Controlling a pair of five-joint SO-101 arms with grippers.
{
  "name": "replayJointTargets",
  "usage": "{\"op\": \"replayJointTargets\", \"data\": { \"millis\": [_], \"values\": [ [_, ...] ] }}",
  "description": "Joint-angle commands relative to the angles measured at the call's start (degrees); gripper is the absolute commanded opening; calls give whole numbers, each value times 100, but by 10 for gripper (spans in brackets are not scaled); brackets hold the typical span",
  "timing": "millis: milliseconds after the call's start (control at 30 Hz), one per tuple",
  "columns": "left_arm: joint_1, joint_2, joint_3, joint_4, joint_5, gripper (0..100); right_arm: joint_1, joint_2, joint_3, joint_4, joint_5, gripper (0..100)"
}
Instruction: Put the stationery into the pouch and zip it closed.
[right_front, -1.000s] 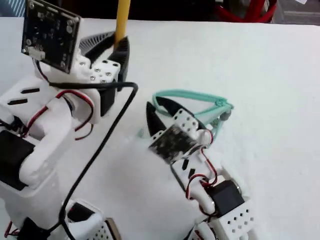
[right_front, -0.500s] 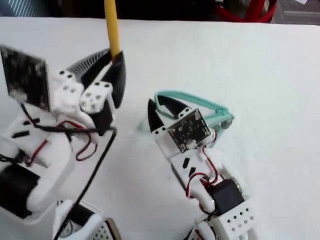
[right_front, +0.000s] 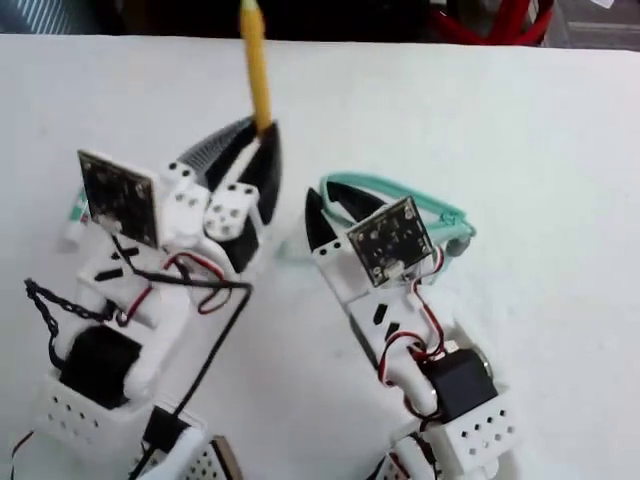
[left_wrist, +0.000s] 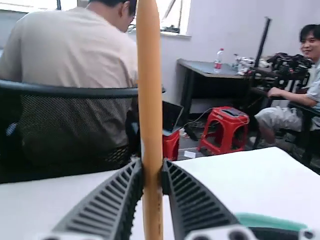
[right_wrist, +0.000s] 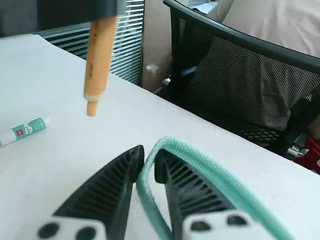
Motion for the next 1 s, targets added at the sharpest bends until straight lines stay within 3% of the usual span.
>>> {"op": "replayJointTargets", "data": {
  "millis": [0, 600, 767, 967],
  "values": [
    [-567, -84, 246, -158, 246, 23, 145, 119, -237, 277, -26, 20],
    [-171, -444, 624, -193, 281, 23, 40, 119, -413, 796, -343, 20],
    [-154, -1156, 308, -774, 229, 23, 40, 119, -677, 971, -343, 20],
    [505, -1218, -123, -818, -598, 23, 40, 646, -1618, 1780, -352, 20]
  ]
}}
